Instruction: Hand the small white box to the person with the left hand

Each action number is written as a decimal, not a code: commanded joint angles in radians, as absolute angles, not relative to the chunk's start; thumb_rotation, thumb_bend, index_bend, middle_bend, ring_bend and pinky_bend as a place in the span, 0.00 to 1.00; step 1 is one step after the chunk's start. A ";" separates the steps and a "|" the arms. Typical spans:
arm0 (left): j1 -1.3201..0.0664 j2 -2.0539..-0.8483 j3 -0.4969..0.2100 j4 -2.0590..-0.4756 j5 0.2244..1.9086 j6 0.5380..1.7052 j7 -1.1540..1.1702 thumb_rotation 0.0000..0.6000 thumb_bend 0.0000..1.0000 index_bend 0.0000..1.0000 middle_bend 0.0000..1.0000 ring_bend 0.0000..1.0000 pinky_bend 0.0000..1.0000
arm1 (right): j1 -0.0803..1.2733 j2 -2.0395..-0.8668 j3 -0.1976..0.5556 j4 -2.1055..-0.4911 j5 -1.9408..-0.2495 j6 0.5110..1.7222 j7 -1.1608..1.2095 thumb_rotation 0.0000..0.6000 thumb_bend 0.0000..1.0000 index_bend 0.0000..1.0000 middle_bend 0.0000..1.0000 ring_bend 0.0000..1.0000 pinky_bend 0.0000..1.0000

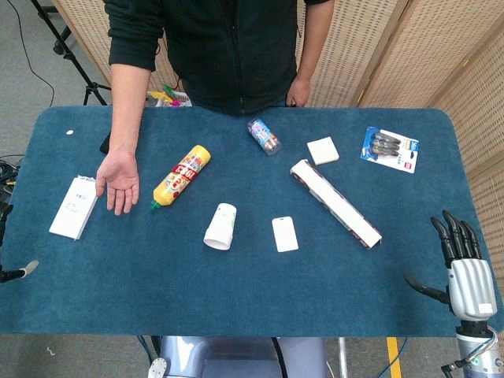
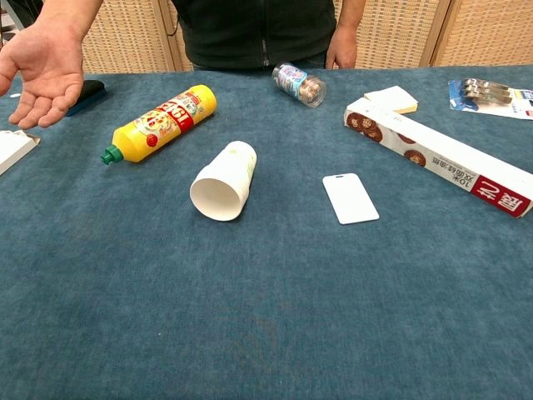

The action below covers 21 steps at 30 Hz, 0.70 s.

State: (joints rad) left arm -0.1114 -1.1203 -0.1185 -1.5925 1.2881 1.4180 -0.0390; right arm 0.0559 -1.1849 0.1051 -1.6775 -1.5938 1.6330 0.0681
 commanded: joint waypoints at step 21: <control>-0.282 -1.251 -0.253 -1.457 0.863 1.053 0.066 1.00 0.00 0.00 0.00 0.00 0.00 | 0.060 -1.196 0.119 -1.665 -1.567 1.623 -0.023 1.00 0.00 0.00 0.00 0.00 0.00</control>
